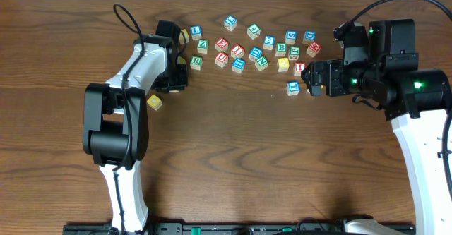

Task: Spell out AI2
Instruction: 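Close the left gripper on the red A block and lift it, then carry the red A block forward and set it down on the table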

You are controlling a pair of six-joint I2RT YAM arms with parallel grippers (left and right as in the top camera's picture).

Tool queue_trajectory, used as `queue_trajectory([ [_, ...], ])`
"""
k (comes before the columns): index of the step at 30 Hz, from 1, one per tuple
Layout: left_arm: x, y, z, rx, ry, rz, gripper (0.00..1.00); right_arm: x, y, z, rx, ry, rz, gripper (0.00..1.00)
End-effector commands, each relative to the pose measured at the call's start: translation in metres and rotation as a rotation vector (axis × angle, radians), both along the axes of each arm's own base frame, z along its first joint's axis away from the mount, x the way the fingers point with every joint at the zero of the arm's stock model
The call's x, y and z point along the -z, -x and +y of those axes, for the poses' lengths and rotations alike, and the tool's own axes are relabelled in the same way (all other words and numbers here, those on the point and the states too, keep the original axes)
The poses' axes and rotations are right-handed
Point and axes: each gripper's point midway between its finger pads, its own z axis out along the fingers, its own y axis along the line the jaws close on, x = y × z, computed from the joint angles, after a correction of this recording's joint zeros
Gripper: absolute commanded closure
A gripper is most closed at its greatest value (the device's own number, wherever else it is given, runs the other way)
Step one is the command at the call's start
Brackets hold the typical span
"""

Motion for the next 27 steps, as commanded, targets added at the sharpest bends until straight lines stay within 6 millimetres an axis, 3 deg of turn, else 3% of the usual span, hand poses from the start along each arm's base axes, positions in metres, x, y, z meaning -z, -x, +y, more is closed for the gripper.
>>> queue_trajectory([
  [1, -0.015, 0.007, -0.002, -0.094, 0.011, 0.004, 0.69, -0.007, -0.002, 0.000, -0.010, -0.001, -0.023, 0.01],
  [9, -0.020, 0.019, -0.021, -0.051, 0.034, 0.035, 0.70, -0.007, -0.002, 0.000, -0.010, -0.001, -0.023, 0.01],
  [14, -0.020, 0.027, -0.049, 0.040, 0.030, 0.037, 0.70, -0.007, -0.002, 0.000, -0.010, -0.001, -0.023, 0.01],
  [15, -0.020, 0.035, -0.061, 0.072, 0.025, 0.057, 0.70, -0.007, -0.002, 0.001, -0.011, -0.001, -0.022, 0.01],
  [21, -0.020, 0.067, -0.076, 0.117, -0.007, 0.156, 0.70, -0.004, 0.001, 0.000, -0.011, 0.001, -0.005, 0.01],
  [27, -0.019, 0.060, -0.086, 0.137, 0.005, 0.114, 0.70, -0.005, 0.000, 0.000, -0.011, 0.001, -0.008, 0.01],
])
